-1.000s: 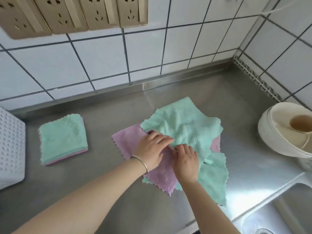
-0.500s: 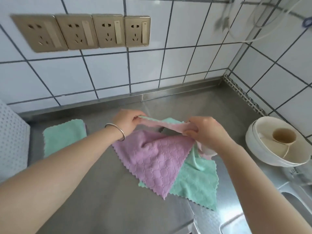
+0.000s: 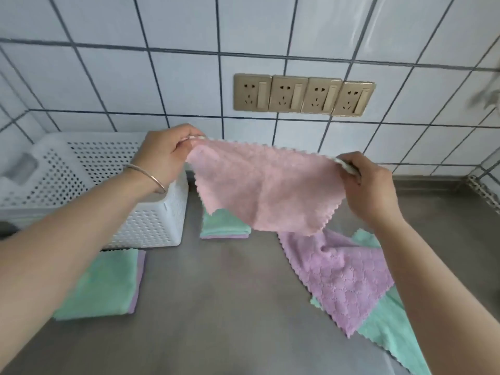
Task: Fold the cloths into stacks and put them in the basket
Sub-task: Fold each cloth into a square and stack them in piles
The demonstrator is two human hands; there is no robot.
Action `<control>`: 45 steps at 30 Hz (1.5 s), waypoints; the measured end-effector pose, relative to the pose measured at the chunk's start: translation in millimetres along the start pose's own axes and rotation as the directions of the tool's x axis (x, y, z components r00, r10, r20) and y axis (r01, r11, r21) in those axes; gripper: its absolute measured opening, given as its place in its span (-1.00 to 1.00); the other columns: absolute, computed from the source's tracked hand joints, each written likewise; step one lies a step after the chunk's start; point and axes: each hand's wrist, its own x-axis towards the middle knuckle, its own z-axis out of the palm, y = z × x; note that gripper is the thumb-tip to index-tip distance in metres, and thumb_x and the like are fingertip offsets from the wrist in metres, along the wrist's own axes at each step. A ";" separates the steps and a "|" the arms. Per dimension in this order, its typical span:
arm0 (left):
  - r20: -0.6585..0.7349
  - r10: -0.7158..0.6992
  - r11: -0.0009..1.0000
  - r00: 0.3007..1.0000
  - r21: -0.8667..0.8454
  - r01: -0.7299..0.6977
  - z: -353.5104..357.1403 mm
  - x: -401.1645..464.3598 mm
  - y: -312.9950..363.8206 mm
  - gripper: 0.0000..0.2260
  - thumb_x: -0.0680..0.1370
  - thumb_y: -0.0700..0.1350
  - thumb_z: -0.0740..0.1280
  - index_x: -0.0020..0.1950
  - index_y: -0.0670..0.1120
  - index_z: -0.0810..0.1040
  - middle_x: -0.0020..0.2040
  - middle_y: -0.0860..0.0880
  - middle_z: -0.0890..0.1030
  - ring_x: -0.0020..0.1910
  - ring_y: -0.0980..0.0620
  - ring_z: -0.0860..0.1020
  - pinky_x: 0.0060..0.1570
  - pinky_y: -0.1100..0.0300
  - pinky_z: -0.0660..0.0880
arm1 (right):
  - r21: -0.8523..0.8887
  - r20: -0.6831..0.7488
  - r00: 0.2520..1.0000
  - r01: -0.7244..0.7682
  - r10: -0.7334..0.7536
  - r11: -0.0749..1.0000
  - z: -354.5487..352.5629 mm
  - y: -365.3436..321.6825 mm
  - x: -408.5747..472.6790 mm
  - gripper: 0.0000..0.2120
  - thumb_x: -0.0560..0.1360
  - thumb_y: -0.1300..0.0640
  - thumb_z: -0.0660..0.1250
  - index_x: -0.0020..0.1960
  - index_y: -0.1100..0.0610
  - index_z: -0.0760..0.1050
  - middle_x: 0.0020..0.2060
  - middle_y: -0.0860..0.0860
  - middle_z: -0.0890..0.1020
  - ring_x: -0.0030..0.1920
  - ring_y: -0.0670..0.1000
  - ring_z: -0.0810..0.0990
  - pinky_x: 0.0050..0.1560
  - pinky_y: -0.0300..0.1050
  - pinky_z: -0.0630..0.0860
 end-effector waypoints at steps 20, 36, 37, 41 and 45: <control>0.856 -0.353 0.917 0.377 0.237 0.320 21.7 -288.3 -132.0 -0.53 0.58 -0.10 0.20 -0.35 0.48 0.39 -0.41 0.44 0.48 -0.40 0.41 0.43 -0.34 0.59 0.26 | -0.121 0.911 0.258 -0.581 0.323 0.805 101.8 53.4 -234.0 -0.66 0.50 0.14 0.35 -0.40 0.08 0.32 -0.52 -0.12 0.33 -0.48 -0.21 0.30 -0.38 -0.34 0.22; 0.525 -0.603 0.798 0.601 0.378 0.470 93.4 -200.5 -172.4 -0.76 0.60 -0.12 0.15 0.18 -0.11 0.53 0.18 -0.13 0.59 0.17 -0.10 0.52 0.11 0.19 0.39 | -0.318 0.554 0.626 -0.450 0.549 0.834 174.9 57.6 -177.6 -0.80 0.55 0.13 0.23 0.10 0.17 0.53 0.02 0.20 0.64 0.07 0.22 0.56 -0.08 -0.09 0.41; 0.519 -0.613 0.790 0.596 0.393 0.470 97.0 -198.5 -174.0 -0.75 0.60 -0.13 0.16 0.21 -0.11 0.52 0.21 -0.13 0.58 0.21 -0.10 0.50 0.14 0.19 0.38 | -0.336 0.552 0.623 -0.442 0.554 0.832 176.6 58.8 -176.2 -0.80 0.55 0.13 0.22 0.11 0.17 0.53 0.03 0.20 0.63 0.08 0.22 0.56 -0.07 -0.08 0.41; 0.495 -0.644 0.765 0.583 0.419 0.489 106.2 -196.9 -181.5 -0.75 0.58 -0.13 0.19 0.21 -0.12 0.53 0.25 -0.12 0.56 0.25 -0.09 0.49 0.19 0.21 0.37 | -0.378 0.544 0.613 -0.431 0.573 0.819 182.8 61.2 -174.6 -0.78 0.54 0.11 0.21 0.09 0.20 0.52 0.03 0.23 0.62 0.08 0.23 0.54 -0.07 -0.06 0.43; 0.450 -0.683 0.730 0.575 0.435 0.528 112.1 -197.1 -186.7 -0.75 0.58 -0.08 0.19 0.18 -0.13 0.54 0.21 -0.14 0.58 0.20 -0.13 0.51 0.10 0.19 0.39 | -0.395 0.525 0.607 -0.447 0.597 0.803 186.5 62.7 -174.3 -0.78 0.53 0.12 0.21 0.09 0.19 0.53 0.02 0.24 0.62 0.07 0.24 0.54 -0.04 -0.04 0.45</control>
